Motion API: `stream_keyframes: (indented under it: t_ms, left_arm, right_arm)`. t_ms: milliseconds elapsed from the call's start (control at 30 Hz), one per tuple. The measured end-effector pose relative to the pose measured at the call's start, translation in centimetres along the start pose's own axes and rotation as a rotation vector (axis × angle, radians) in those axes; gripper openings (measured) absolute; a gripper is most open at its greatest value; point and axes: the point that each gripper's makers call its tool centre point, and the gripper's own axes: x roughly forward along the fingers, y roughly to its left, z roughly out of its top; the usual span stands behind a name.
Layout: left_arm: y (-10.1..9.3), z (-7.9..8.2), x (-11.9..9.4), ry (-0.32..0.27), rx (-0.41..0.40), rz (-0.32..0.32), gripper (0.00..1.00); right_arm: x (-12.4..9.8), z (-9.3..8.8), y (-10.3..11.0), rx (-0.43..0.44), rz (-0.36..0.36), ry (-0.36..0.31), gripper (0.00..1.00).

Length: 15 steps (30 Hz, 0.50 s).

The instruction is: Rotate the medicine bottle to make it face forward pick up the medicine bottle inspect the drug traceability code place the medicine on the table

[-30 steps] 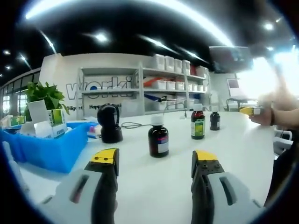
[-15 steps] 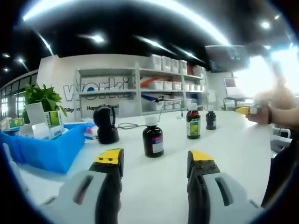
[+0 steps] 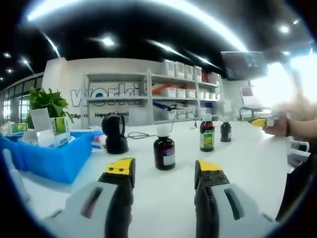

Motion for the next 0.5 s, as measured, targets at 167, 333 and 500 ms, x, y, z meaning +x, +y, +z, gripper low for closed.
stream_keyframes:
  t_ms: [167,333,500]
  left_arm:
    - [-0.17,-0.06,-0.15,0.011,0.005,0.000,0.29]
    - [0.15,-0.40,-0.17,0.014,0.000,-0.006,0.30]
    - [-0.48,-0.77,0.00,0.026,0.024,-0.044,0.37]
  right_arm:
    - [0.01,0.00,-0.01,0.000,0.002,0.000,0.31]
    - [-0.02,0.09,-0.09,-0.001,-0.001,-0.005,0.30]
    - [0.00,-0.05,-0.09,-0.008,-0.002,0.002,0.30]
